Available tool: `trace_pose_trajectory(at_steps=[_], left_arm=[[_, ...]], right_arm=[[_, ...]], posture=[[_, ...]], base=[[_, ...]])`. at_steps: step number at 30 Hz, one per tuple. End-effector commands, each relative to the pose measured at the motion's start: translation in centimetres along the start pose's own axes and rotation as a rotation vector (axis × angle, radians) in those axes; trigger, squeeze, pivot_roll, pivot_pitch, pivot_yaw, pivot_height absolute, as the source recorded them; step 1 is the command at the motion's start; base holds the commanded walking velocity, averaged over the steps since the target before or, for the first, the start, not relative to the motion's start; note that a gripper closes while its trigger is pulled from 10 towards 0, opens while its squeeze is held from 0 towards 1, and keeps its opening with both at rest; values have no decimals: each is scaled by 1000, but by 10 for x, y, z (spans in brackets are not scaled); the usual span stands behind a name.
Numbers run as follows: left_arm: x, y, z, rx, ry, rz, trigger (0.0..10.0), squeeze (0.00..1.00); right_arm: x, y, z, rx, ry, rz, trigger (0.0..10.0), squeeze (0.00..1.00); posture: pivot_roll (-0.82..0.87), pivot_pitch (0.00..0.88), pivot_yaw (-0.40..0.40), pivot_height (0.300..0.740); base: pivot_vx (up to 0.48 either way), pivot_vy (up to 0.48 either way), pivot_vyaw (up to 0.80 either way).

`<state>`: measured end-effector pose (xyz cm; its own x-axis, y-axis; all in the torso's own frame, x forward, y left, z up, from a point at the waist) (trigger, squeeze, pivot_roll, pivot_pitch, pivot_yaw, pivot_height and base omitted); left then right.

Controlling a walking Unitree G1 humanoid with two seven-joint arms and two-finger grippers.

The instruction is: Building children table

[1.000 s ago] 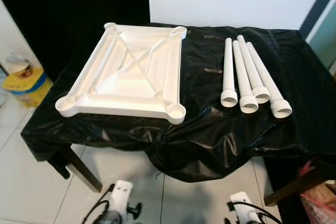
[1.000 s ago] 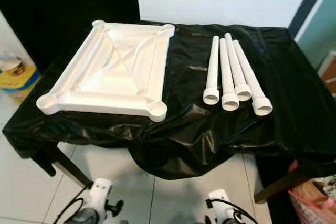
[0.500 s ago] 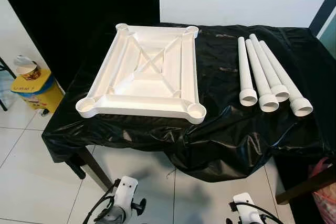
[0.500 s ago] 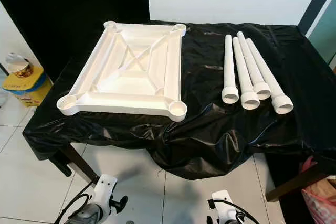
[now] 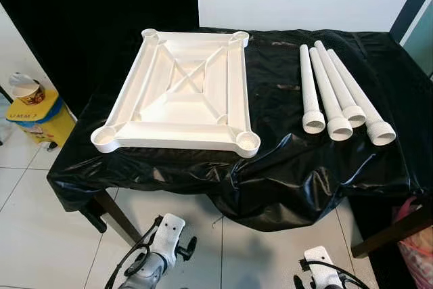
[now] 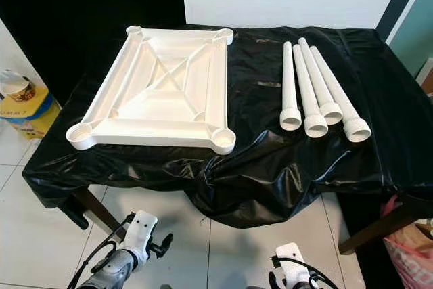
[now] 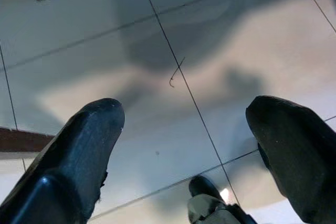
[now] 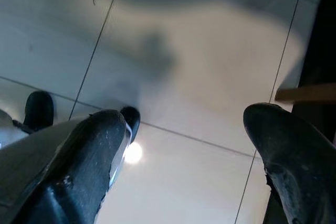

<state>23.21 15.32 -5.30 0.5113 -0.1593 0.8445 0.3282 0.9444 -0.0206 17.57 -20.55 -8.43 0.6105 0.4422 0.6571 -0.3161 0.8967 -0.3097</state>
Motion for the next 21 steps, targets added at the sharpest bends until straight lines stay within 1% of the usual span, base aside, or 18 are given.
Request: trace_pose_trajectory(at_steps=[1,2,3,6,10,12,15,17,18,19,21], left_arm=[[-2,-7,4,-164,6,-19,10000,0],[0,-7,3,-182,3,-24,10000,0],[0,-7,3,-182,3,-24,10000,0],[2,-9,3,-214,3,-32,10000,0],[2,-11,2,-223,-1,-36,10000,0],[3,-14,2,-236,-9,-35,10000,0],[3,-16,2,-242,-11,-34,10000,0],[6,-20,4,-287,-49,-25,10000,0],[8,-24,6,-326,-76,-14,10000,0],[8,-24,6,-326,-76,-14,10000,0],[11,-32,10,-401,-118,-10,10000,0]], right_arm=[[6,-1,0,8,-51,18,10000,0],[10,-2,-1,7,-72,46,10000,0],[10,-2,-1,7,-72,46,10000,0],[16,-3,-2,6,-109,104,10000,0],[19,-3,-2,26,-132,112,10000,0],[24,-3,-2,28,-174,103,10000,0],[26,-3,-1,28,-189,99,10000,0],[38,-5,0,44,-283,42,10000,0],[45,-6,2,46,-349,26,10000,0],[45,-6,2,46,-349,26,10000,0],[56,-4,4,71,-434,3,10000,0]], posture=[[-93,44,8,740],[-92,45,6,740],[-92,45,6,740],[-91,50,4,740],[-90,50,2,740],[-89,56,-1,740],[-86,62,-3,740],[-79,77,-9,740],[-76,85,-10,740],[-76,85,-10,740],[-71,92,-14,740]], base=[[0,0,0],[0,0,0],[0,0,0],[0,0,0],[0,0,0],[0,0,0],[0,0,0],[0,0,0],[0,0,0],[0,0,0],[0,0,0]])
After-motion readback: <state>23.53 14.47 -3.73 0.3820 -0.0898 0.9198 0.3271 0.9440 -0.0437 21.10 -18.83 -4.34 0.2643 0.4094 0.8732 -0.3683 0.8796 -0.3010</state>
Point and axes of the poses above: a point about 5 cm out from each wrist's last joint towards the gripper, its own z axis pointing back from the gripper into the wrist, its own x axis along the axis of the wrist's last joint, y = z × x, the point moved 1 cm from there along -z, pointing out of the wrist towards the gripper, and after that the axes turned 9 degrees about z, right-handed, at the moved point
